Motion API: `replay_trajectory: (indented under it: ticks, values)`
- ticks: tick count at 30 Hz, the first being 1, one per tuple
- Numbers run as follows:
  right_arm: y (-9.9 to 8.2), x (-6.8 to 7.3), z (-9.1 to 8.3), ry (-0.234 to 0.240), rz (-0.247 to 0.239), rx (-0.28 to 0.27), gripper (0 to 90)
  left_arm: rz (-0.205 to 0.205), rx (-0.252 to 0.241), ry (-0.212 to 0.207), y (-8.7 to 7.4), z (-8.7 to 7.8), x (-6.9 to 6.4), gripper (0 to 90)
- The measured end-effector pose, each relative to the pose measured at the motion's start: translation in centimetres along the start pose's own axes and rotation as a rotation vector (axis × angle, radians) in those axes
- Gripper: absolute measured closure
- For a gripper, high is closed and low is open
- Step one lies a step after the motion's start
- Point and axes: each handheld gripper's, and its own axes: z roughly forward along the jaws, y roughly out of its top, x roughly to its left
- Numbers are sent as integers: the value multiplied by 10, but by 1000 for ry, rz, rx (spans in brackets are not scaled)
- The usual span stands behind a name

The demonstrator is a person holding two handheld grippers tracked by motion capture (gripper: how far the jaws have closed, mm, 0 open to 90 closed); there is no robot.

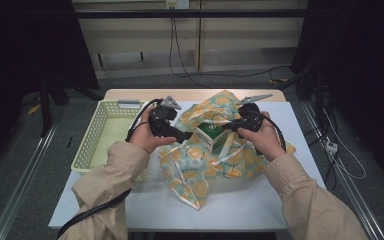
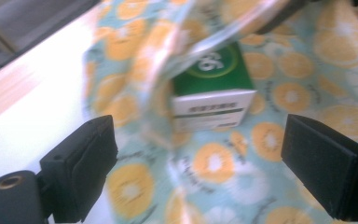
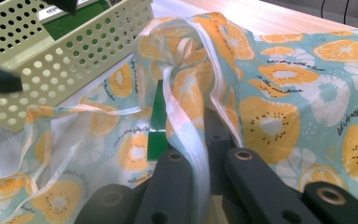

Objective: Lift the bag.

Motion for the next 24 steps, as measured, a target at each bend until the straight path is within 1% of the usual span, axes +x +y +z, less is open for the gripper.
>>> replay_trajectory:
  ticks: [2, 3, 4, 5, 8, 9, 11, 13, 15, 18, 20, 21, 22, 24]
  values:
    - [0, 0, -1, 0, -1, -2, 900, -16, -7, 20, -5, -7, 8, 103]
    - [0, -1, -1, 0, -1, -1, 900, -24, -2, 44, -7, -11, 11, 103]
    - [0, -1, -1, -1, -3, 1, 900, -32, -3, 35, -9, -13, 14, 103]
    - [0, -1, -1, 0, -1, 2, 900, -38, 0, 37, -11, -15, 18, 103]
    - [-1, -2, 0, -1, 2, 4, 900, -52, 8, 63, -17, -22, 26, 103]
    - [-1, -2, 0, -2, 1, 4, 900, -53, 8, 61, -19, -24, 29, 105]
    - [-1, -2, 1, 0, 0, 4, 900, -61, 21, 80, -24, -26, 35, 106]
    - [-1, -2, 1, 1, 1, 5, 900, -74, 19, 100, -28, -29, 41, 108]
    - [-1, -2, 1, 0, 0, 6, 900, -77, 24, 116, -32, -32, 46, 108]
    - [-1, -3, 1, -4, -1, 9, 900, -107, 13, 128, -38, -36, 54, 109]
    - [-1, -3, 1, -6, -1, 12, 900, -119, 20, 140, -41, -38, 60, 112]
    - [-1, -3, 1, -7, 0, 13, 900, -133, 19, 149, -44, -39, 63, 113]
    - [-1, -2, 1, -5, 0, 12, 900, -134, 25, 160, -46, -39, 67, 113]
    - [-1, -2, 2, -3, -2, 9, 900, -155, 28, 175, -51, -40, 72, 113]
